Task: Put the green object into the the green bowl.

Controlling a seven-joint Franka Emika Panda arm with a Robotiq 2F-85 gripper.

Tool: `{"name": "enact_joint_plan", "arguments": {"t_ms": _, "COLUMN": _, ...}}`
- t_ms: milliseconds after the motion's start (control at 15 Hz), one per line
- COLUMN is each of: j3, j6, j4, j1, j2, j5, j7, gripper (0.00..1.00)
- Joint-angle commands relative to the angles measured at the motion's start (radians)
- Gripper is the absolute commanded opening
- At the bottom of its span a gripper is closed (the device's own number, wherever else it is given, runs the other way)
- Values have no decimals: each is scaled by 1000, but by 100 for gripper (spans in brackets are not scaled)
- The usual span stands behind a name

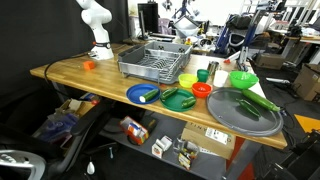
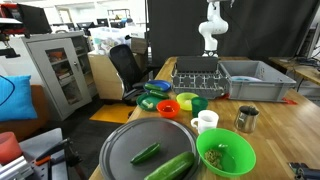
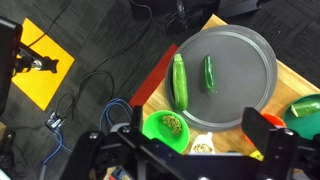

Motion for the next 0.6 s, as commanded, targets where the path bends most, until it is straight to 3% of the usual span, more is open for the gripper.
{"name": "enact_joint_plan", "arguments": {"t_ms": 0, "j3": -3, "j6": 65, "j4": 18, "j1": 29, "j2": 55, "j5": 89, "j7": 41, "gripper": 100}}
{"name": "enact_joint_plan", "arguments": {"t_ms": 200, "j3": -5, "j6": 99, "j4": 27, "j1": 50, "j2": 127, "j5": 200, "j7": 11, "gripper": 100}}
{"name": "enact_joint_plan", "arguments": {"t_ms": 533, "j3": -24, "j6": 115, "j4": -8, "j1": 41, "j2": 219, "j5": 252, "j7": -78, "gripper": 100}}
